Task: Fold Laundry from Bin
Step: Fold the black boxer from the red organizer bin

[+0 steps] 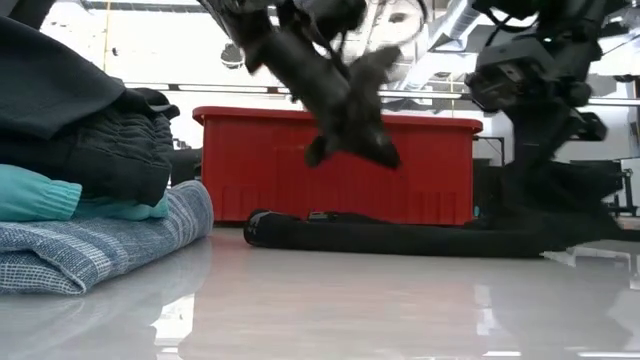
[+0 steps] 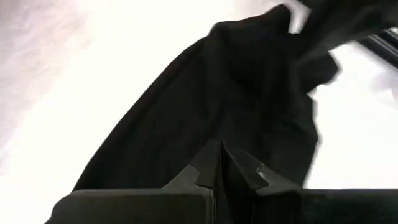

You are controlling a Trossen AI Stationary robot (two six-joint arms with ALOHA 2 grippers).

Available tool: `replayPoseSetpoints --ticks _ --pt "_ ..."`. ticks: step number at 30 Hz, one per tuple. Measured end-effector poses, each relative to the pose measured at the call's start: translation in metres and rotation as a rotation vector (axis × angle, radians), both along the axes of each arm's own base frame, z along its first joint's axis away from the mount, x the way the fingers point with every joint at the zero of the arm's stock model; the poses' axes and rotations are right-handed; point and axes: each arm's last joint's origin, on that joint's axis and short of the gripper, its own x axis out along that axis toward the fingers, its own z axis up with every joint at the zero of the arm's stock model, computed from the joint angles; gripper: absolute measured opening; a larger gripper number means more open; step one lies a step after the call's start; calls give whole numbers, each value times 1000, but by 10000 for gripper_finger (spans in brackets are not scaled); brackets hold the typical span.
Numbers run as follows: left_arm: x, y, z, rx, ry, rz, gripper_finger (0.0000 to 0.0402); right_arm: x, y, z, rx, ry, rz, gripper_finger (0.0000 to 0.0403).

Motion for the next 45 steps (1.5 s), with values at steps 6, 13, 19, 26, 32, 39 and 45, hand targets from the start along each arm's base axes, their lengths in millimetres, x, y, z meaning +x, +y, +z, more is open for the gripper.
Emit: replayPoseSetpoints --ticks 6,13,19,26,32,39,45 --pt "-31 -10 37 59 123 -30 4 10 -10 12 -18 -63 24 23" --pt "-47 -39 8 91 263 -99 1 24 -21 31 -45 -177 55 23" --pt "-61 -42 -21 75 321 -32 0 31 -25 34 -57 -198 67 23" --pt "-65 -43 -50 20 341 -20 0 33 -21 31 -51 -184 84 23" --pt "-53 -45 -64 -37 283 -39 0 32 -18 30 -47 -181 97 23" --pt "-44 -43 -59 -53 184 -14 0 36 -16 33 -29 -228 117 23" --pt "-44 -42 -59 -52 174 0 0 46 -15 37 -29 -335 129 23"
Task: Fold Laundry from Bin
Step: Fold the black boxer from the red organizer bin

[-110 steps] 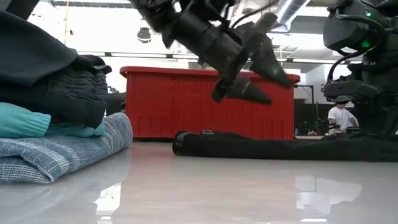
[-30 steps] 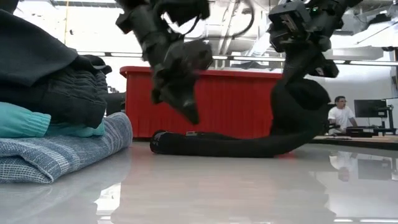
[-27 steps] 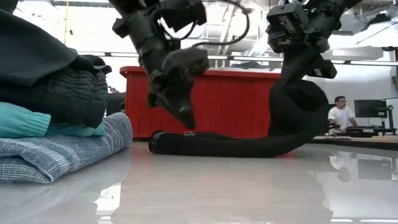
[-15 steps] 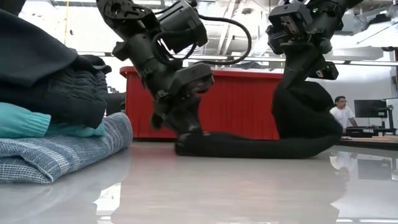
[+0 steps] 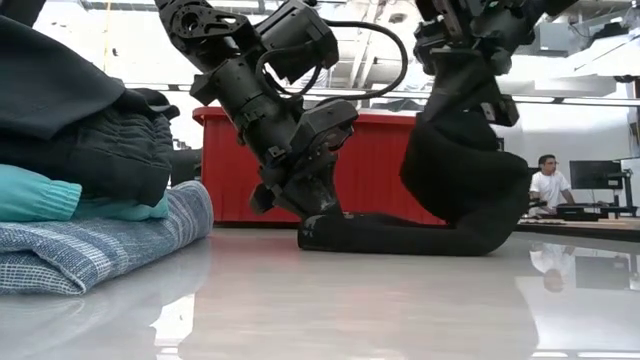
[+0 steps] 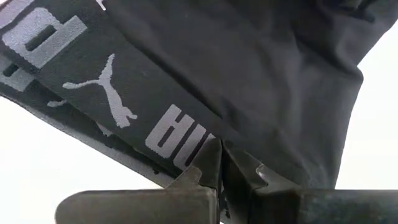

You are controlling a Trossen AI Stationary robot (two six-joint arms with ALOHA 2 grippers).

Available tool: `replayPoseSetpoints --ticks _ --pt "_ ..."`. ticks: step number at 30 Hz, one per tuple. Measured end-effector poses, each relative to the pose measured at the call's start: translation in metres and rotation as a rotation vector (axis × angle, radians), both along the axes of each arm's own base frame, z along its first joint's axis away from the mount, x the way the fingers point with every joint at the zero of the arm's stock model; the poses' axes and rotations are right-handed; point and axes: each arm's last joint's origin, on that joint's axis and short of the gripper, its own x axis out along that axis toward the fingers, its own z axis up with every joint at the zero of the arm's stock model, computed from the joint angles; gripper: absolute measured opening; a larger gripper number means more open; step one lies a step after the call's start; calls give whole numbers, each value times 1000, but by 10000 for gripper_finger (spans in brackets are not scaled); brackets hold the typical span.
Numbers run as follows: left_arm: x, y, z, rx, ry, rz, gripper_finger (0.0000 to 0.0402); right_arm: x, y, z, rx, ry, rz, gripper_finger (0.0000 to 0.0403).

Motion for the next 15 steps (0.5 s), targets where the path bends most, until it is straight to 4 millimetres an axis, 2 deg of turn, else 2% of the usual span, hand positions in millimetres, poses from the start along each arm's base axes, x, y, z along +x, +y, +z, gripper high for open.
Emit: replayPoseSetpoints --ticks 11,15 --pt "2 0 2 10 -32 15 0 38 8 -34 35 3 117 23" --pt "3 0 3 4 -47 21 0 50 7 -34 6 -1 145 23"
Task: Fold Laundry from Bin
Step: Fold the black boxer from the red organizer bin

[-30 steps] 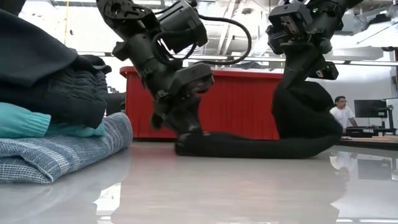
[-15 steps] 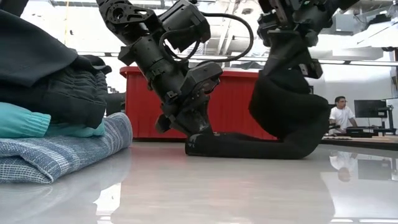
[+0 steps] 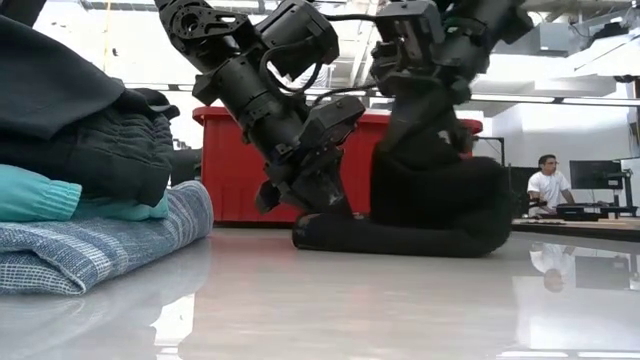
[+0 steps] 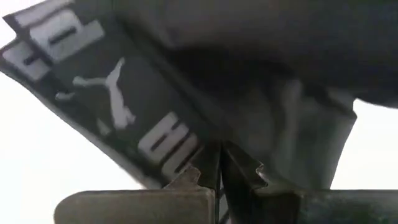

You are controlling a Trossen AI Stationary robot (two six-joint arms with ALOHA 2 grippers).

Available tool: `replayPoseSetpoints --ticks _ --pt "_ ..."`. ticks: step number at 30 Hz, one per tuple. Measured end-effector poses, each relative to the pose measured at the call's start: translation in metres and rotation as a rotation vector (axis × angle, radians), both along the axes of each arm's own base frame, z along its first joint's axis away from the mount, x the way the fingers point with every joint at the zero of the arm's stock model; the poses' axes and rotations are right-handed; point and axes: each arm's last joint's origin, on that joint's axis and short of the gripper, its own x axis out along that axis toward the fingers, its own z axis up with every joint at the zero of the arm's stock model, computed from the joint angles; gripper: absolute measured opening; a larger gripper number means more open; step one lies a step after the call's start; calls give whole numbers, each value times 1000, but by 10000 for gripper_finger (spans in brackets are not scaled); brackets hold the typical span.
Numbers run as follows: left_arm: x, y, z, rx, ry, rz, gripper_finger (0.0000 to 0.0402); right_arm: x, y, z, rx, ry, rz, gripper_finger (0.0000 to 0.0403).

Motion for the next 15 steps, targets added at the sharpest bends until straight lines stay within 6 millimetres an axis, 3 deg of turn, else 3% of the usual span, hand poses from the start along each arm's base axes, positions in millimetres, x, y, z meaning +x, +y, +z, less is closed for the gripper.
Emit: replayPoseSetpoints --ticks 5,15 --pt "1 0 1 -5 -10 10 0 15 -1 -4 -48 3 21 31" --pt "1 0 1 -10 -19 8 0 22 -4 -10 -54 15 37 142"
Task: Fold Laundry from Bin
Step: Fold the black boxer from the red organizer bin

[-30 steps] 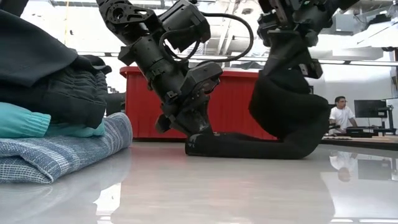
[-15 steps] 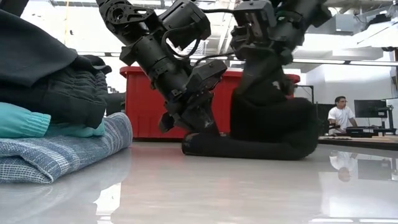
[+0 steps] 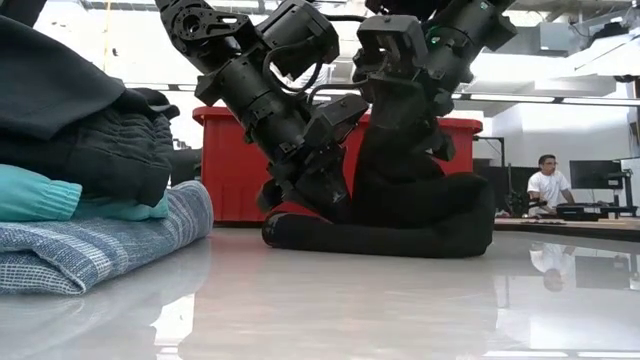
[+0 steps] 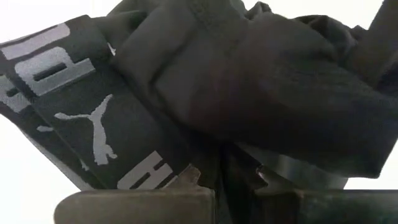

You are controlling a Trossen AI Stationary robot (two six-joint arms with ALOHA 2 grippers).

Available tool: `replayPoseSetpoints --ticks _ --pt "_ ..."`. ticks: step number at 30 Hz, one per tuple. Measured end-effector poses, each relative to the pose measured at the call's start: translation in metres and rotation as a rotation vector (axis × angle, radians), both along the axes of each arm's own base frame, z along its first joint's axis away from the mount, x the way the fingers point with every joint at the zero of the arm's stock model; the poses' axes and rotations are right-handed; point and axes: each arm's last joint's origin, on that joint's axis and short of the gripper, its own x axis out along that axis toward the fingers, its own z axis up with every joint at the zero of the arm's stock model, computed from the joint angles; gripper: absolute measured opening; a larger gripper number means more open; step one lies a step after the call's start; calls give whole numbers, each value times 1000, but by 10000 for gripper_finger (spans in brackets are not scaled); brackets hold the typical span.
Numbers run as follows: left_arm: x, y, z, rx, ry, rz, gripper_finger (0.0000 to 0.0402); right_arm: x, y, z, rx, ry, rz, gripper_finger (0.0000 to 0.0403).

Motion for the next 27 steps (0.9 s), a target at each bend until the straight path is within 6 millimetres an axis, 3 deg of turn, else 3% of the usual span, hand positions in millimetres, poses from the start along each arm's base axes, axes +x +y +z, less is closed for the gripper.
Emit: replayPoseSetpoints --ticks 7,15,20,27 --pt "1 0 1 -1 -12 -3 0 -12 -9 21 -7 -13 -1 223" --pt "-1 5 11 18 -25 -12 0 -45 -4 42 -106 80 124 239" --pt "-9 9 16 7 43 -20 0 -63 12 35 -191 219 170 239" --pt "-13 9 18 31 73 -2 0 -47 45 15 -262 161 147 239"
